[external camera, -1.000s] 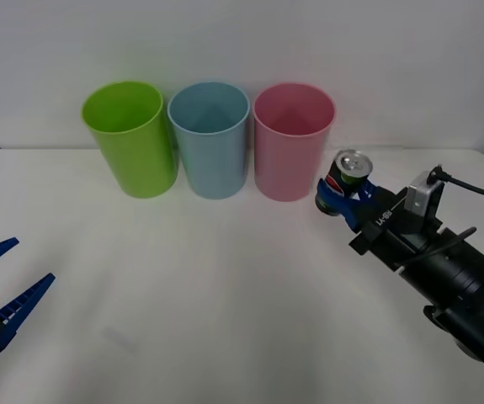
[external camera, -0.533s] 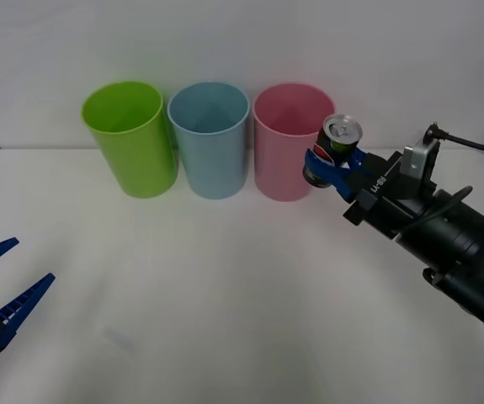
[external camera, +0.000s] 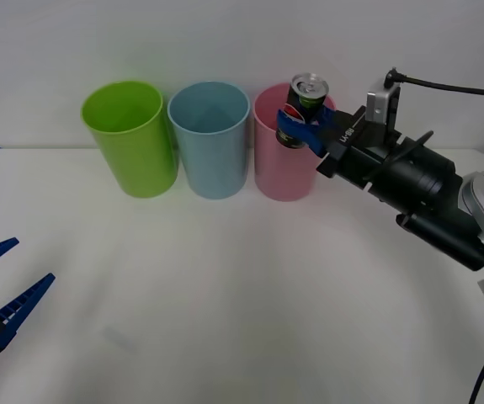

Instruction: Grasp the object on the table and drop it into the matching bin: aluminum can to the light blue bin, PET bottle to the pink bin.

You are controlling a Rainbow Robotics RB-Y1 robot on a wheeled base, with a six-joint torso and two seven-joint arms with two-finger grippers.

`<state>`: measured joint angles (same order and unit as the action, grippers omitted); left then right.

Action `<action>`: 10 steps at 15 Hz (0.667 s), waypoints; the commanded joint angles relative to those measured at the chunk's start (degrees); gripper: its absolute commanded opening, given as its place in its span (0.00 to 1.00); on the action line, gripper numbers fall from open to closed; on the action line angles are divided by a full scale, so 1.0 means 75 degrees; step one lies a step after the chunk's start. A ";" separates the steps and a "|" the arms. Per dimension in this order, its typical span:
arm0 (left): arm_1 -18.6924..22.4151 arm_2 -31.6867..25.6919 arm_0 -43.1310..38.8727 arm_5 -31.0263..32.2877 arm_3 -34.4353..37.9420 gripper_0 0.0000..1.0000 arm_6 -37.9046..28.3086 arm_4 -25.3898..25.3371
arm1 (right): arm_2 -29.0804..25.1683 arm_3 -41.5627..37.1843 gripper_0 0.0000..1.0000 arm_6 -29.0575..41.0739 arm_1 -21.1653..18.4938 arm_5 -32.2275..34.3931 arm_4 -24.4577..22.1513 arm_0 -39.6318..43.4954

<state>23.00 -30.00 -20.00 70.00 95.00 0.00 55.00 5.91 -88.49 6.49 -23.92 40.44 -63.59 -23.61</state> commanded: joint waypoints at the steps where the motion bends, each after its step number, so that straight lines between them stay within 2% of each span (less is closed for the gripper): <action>1: 0.0000 0.0000 0.0000 0.0000 0.0000 1.00 0.0000 0.0000 | 0.0009 0.1263 0.00 0.0049 0.0331 0.0338 -0.0135 -0.1071; 7: 0.0000 0.0000 0.0000 0.0000 0.0000 1.00 0.0000 0.0000 | -0.0026 0.3806 0.00 -0.0091 0.1057 0.0514 -0.0369 -0.3028; 10: 0.0000 0.0000 0.0000 0.0000 0.0000 1.00 0.0000 0.0000 | -0.0389 0.4779 0.00 -0.0185 0.1467 0.0490 -0.0850 -0.3685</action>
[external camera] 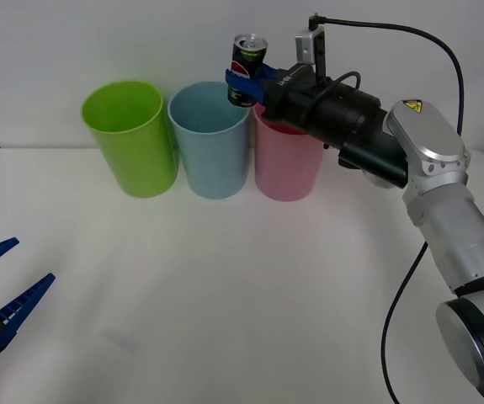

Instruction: Grasp the object on the table and drop it into the matching bin: aluminum can to the light blue bin, PET bottle to the pink bin.

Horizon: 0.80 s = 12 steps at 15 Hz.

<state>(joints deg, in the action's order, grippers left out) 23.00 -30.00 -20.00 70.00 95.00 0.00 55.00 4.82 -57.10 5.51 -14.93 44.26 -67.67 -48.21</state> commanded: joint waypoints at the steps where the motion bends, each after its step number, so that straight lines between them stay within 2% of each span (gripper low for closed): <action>1: 0.0000 0.0000 0.0000 0.0000 0.0000 1.00 0.0000 0.0000 | -0.0374 0.0899 0.00 -0.0079 0.0409 -0.0042 -0.0434 -0.0639; 3: 0.0000 0.0000 0.0000 0.0000 0.0000 1.00 0.0000 0.0000 | -0.0538 0.1462 0.00 -0.0126 0.0632 -0.0242 -0.0692 -0.1096; 12: 0.0000 0.0000 0.0000 0.0000 0.0000 1.00 0.0000 0.0000 | -0.0538 0.2985 0.00 -0.0407 0.1159 -0.1062 -0.0715 -0.2326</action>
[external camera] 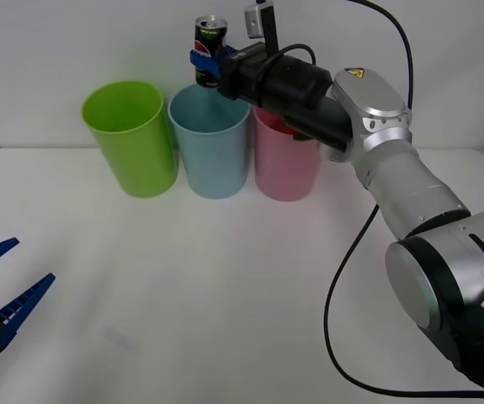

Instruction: Grasp the object on the table and drop it into the matching bin: aluminum can to the light blue bin, PET bottle to the pink bin.

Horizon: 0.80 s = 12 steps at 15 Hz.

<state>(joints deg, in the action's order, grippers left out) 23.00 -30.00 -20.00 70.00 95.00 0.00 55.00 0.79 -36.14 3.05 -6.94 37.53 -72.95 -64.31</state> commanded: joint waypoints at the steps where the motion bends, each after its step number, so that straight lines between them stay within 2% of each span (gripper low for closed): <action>1: 0.0000 0.0000 0.0000 0.0000 0.0000 1.00 0.0000 0.0000 | 0.0023 0.0189 0.00 -0.0125 0.0164 -0.0305 -0.0011 -0.0191; 7: 0.0000 0.0000 0.0000 0.0000 0.0000 1.00 0.0000 0.0000 | 0.0176 0.0189 0.01 -0.0231 0.0234 -0.0598 -0.0011 -0.0191; 8: 0.0000 0.0000 0.0000 0.0000 0.0000 1.00 0.0000 0.0000 | 0.0176 0.0189 0.15 -0.0254 0.0234 -0.0598 -0.0011 -0.0191; 9: 0.0000 0.0000 0.0000 0.0000 0.0000 1.00 0.0000 0.0000 | 0.0176 0.0189 0.74 -0.0289 0.0234 -0.0598 -0.0011 -0.0180; 10: 0.0000 0.0000 0.0000 0.0000 0.0000 1.00 0.0000 0.0000 | 0.0176 0.0189 1.00 -0.0289 0.0222 -0.0609 -0.0011 -0.0180; 12: 0.0000 0.0000 0.0000 0.0000 0.0000 1.00 0.0000 0.0000 | 0.0176 0.0189 1.00 -0.0336 0.0222 -0.0633 -0.0011 -0.0168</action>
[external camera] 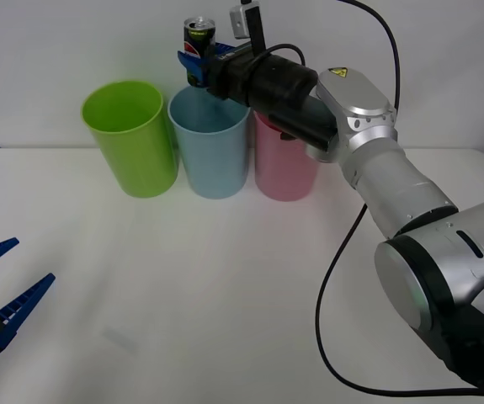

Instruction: Grasp the object on the table and drop it into the matching bin: aluminum can to the light blue bin, PET bottle to the pink bin.

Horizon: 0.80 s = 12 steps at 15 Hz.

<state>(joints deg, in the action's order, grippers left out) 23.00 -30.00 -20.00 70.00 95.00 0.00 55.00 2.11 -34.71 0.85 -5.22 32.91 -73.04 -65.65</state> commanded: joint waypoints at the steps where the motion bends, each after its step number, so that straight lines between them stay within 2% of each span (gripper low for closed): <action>1: 0.0000 0.0000 0.0000 0.0000 0.0000 1.00 0.0000 0.0000 | 0.0001 -0.0001 1.00 -0.0055 0.0005 -0.0028 0.0000 0.0023; 5: 0.0000 0.0000 0.0000 0.0000 0.0000 1.00 0.0000 0.0000 | 0.0001 -0.0001 1.00 -0.0067 -0.0089 -0.0017 0.0012 0.0046; 9: 0.0000 0.0000 0.0000 0.0000 0.0000 1.00 0.0000 0.0000 | 0.0036 -0.0013 1.00 -0.0196 -0.0312 0.0124 0.0282 0.0199; 11: 0.0000 0.0000 0.0000 0.0000 0.0000 1.00 0.0000 0.0000 | 0.0376 -0.0001 1.00 -0.0219 -0.0464 0.0124 0.0668 0.0281; 12: 0.0000 0.0000 0.0000 0.0000 0.0000 1.00 0.0000 0.0000 | 0.0786 -0.0013 1.00 -0.0231 -0.0628 0.0136 0.1125 0.0304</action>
<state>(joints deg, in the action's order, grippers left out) 23.00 -30.00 -20.00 70.00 95.00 0.00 55.00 5.96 -34.75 -0.81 -9.10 33.86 -66.90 -63.51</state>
